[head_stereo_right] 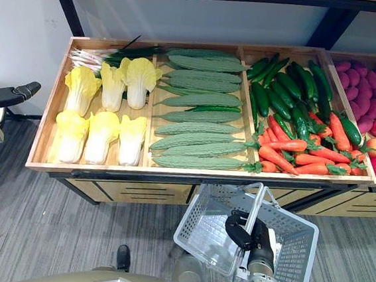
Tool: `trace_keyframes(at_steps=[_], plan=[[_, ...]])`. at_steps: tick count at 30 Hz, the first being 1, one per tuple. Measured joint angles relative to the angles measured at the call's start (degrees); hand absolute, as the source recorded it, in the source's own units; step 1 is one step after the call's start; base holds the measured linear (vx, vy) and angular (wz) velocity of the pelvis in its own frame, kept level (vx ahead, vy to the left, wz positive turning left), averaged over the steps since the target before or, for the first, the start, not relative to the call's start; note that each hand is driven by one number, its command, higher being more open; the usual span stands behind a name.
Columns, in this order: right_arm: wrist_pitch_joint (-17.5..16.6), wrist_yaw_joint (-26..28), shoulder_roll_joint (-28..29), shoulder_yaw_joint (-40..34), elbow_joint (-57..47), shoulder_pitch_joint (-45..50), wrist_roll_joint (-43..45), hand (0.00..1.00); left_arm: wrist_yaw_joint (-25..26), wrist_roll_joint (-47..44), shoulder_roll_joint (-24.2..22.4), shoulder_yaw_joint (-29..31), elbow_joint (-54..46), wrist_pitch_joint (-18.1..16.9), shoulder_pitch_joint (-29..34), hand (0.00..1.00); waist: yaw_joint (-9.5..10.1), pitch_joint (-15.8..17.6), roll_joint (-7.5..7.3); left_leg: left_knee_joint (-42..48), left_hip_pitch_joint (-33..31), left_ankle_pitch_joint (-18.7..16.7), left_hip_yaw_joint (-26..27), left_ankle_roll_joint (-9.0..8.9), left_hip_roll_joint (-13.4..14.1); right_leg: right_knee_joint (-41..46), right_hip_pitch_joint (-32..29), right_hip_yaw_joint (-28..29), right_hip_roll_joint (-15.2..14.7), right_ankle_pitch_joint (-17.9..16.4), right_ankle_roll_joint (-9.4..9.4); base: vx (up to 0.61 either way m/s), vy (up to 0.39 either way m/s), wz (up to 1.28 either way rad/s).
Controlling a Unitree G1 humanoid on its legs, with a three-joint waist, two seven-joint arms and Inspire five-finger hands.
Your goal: Pick vegetable in the basket
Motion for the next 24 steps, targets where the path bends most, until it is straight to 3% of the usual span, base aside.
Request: trace_keyframes(at_steps=[10, 17, 24], plan=[[0.04, 2.65, -2.42, -2.65, 0.77, -0.99, 1.80, 0.00, -0.36, -0.03, -0.75, 1.24, -0.01, 0.00, 0.41, 1.00, 1.21, 0.67, -0.49, -0.04, 0.84, -0.56, 1.44, 0.36, 0.21, -0.90, 0.54, 0.06, -0.01, 0.44, 0.08, 0.00, 0.000, -0.06], [0.13, 5.29, -5.63, -4.36, 7.18, -3.04, 3.53, 0.00, -1.00, -0.14, -2.65, 6.21, -0.01, 0.56, 3.59, 1.00, 2.17, 1.01, -2.64, -0.06, 1.72, -1.55, 2.05, 1.32, 0.03, -4.69, 3.63, -1.69, -1.04, 2.14, 0.80, 0.03, 0.023, 0.00], [0.49, 5.30, -5.63, -4.60, 7.88, -2.80, 3.51, 0.00, -1.50, -0.11, -2.94, 8.68, -0.01, 1.17, 6.49, 1.00, 2.33, 1.05, -3.43, -0.06, 1.68, -1.85, 2.05, 1.45, 0.01, -7.10, 5.00, -2.48, -1.37, 3.15, 0.97, 0.02, 0.014, 0.03]])
